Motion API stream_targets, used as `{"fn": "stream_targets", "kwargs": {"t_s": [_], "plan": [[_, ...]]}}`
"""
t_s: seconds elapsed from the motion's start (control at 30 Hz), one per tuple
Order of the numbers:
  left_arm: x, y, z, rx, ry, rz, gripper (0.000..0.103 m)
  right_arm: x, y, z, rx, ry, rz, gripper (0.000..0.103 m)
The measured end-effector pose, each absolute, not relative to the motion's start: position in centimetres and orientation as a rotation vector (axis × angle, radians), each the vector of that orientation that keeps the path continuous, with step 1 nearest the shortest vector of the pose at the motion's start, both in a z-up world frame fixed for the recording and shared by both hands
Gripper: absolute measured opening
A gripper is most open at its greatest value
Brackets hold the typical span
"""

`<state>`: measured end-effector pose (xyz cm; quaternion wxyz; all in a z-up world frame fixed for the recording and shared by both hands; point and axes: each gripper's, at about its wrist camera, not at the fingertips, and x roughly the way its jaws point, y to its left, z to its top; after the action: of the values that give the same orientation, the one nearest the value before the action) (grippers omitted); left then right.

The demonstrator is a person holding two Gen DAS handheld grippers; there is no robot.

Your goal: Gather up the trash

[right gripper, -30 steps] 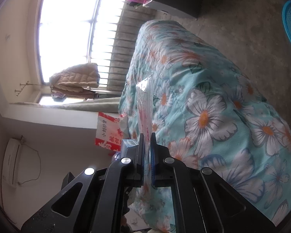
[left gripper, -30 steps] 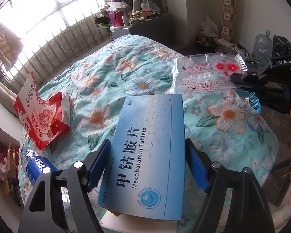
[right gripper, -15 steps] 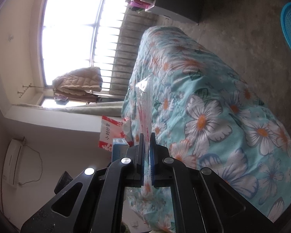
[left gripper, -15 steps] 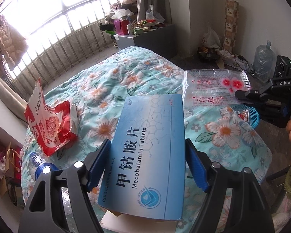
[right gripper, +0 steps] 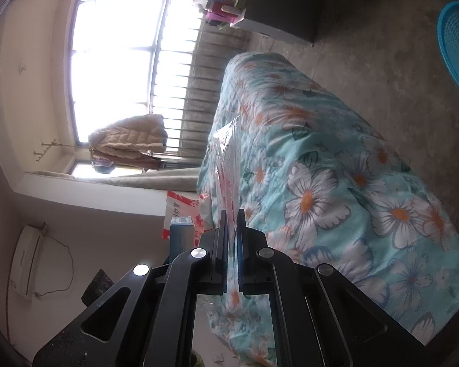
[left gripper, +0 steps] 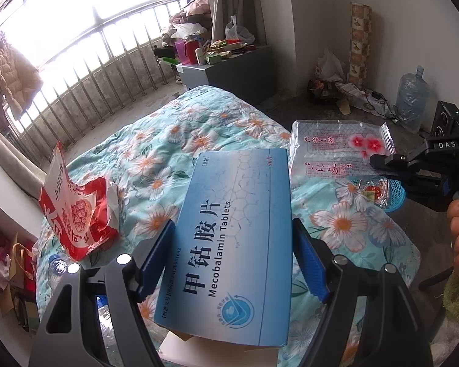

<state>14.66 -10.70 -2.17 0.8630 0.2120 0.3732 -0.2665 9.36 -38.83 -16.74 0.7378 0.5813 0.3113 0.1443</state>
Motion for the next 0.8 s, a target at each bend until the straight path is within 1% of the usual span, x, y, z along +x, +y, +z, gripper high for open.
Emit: {"fn": "stream_targets", "kwargs": {"t_s": [0.23, 0.4, 0.63, 0.8], "plan": [[14.5, -13.0, -1.1, 0.435, 0.77, -0.612, 0.074, 8.5, -40.5, -16.9, 1.298, 0.645, 0.302, 0.004], [14.8, -16.2, 0.1, 0.426, 0.763, -0.689, 0.074, 7.1, -43.1, -17.2, 1.324, 0.591, 0.258, 0.004], [15.8, -24.8, 0.4, 0.407, 0.833, -0.896, 0.074, 2.9, -48.7, -17.8, 1.318, 0.502, 0.045, 0.004], [16.4, -33.2, -1.8, 0.4, 0.949, -1.038, 0.074, -0.9, -53.0, -19.5, 1.261, 0.514, -0.269, 0.004]]}}
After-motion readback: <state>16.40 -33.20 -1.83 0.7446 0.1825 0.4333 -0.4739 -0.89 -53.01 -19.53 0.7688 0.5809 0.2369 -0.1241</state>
